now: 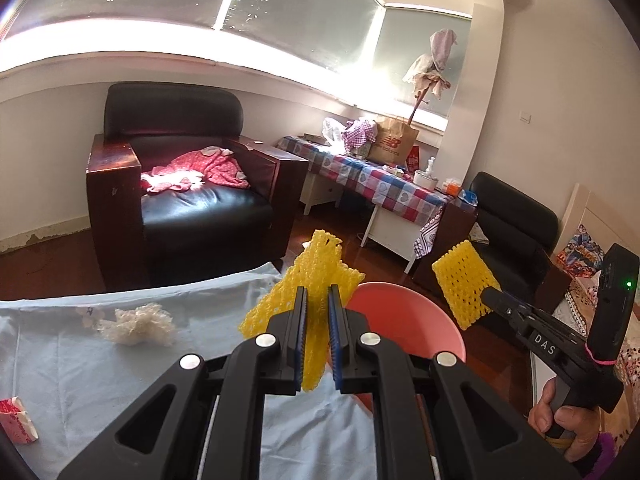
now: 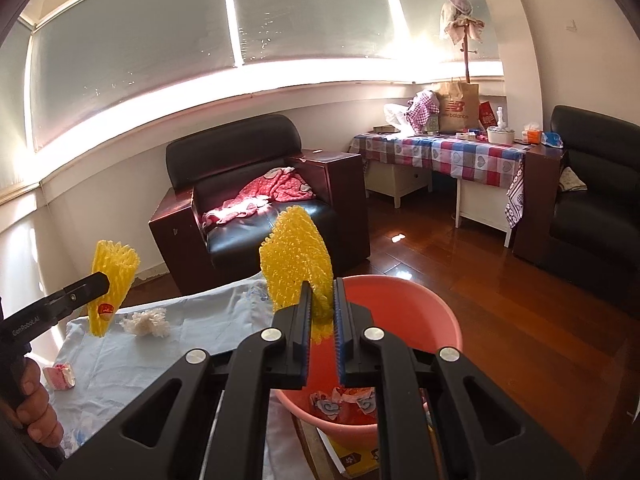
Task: Collect trash
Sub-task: 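Carry the yellow sleeve in the left gripper while the right gripper carries its sleeve to the bucket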
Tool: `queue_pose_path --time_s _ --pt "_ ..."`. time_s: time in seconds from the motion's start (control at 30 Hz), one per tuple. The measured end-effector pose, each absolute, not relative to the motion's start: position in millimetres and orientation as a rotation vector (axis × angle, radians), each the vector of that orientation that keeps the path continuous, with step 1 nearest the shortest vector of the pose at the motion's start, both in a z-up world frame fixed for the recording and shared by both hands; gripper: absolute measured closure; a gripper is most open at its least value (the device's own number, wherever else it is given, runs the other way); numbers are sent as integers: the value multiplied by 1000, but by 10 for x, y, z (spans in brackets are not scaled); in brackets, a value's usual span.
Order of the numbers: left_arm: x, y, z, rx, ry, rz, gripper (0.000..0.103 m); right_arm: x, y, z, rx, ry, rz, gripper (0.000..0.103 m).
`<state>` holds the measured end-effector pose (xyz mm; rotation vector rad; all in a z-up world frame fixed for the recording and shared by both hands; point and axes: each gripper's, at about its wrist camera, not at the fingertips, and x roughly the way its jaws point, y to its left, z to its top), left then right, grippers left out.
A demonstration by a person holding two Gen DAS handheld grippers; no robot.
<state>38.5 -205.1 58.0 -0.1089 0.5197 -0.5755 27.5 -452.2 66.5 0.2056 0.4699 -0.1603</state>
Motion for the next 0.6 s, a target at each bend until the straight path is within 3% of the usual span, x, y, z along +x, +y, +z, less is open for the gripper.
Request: queue_pose_path --time_s 0.6 --pt "507 -3019 485 -37 531 -712 94 251 -4888 440 252 509 -243 93"
